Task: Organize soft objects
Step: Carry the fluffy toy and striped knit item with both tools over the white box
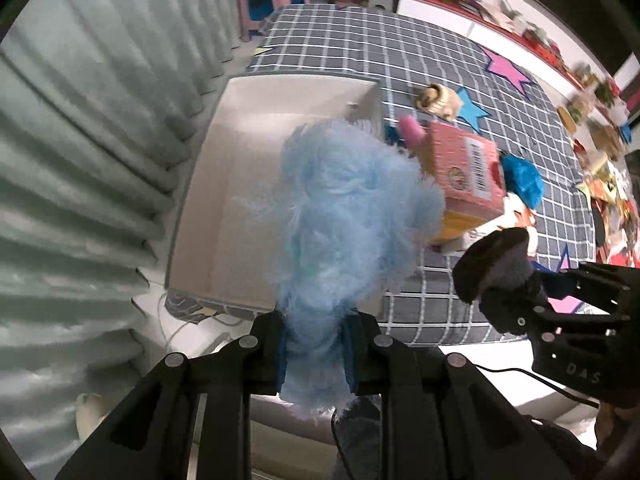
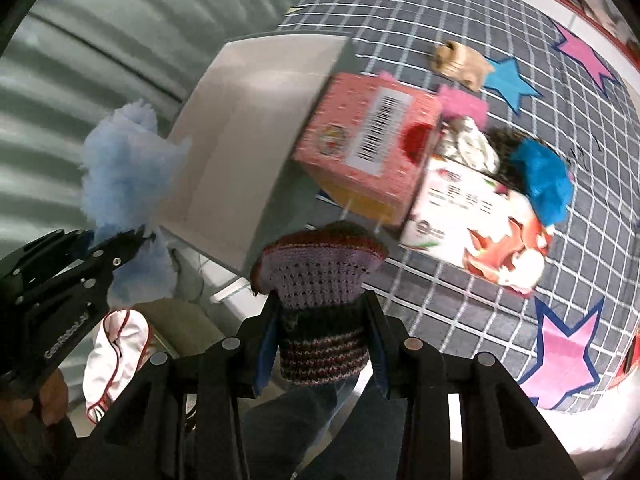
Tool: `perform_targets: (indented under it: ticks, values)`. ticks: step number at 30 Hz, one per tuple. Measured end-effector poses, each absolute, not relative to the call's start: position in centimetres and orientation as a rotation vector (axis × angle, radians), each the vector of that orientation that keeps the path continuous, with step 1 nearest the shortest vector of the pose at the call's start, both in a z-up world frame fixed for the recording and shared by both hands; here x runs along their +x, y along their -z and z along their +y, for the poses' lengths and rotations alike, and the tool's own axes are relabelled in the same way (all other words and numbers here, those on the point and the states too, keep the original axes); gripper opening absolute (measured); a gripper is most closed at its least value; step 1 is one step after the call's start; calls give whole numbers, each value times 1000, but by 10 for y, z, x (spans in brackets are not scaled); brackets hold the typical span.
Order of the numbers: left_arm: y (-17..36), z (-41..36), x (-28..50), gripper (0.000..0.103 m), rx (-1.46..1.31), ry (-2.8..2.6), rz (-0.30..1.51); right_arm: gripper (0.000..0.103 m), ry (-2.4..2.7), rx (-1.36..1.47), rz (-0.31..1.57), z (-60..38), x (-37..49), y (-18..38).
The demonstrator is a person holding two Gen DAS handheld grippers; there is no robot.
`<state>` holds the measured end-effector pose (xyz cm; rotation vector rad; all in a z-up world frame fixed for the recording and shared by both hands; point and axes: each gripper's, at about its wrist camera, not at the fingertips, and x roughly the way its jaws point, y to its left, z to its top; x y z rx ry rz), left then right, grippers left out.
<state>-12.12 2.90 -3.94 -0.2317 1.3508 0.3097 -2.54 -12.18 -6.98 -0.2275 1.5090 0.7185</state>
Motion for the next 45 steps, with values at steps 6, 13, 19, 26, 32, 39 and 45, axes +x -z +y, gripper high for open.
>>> perform_targets:
  ticks: [6,13,19,26,32,39,45]
  values:
    - [45,52,-130,24,-281,-359,1347,41,-764,-281,1489,-99,-32,63]
    - [53,75,-141,24,-330,-412,1356,41,-824,-345,1481,-64,-34,61]
    - [58,86,-144,24,-351,-441,1360,41,-880,-398,1466,-39,-37,59]
    - [65,91,-144,24,-362,-453,1379,41,-913,-423,1462,-20,-39,58]
    - [70,93,-142,24,-369,-458,1390,41,-919,-426,1468,-16,-38,59]
    - [76,95,-140,24,-376,-451,1403,41,-918,-421,1473,-15,-36,59]
    - [82,99,-140,24,-396,-453,1419,41,-932,-415,1480,-11,-36,61]
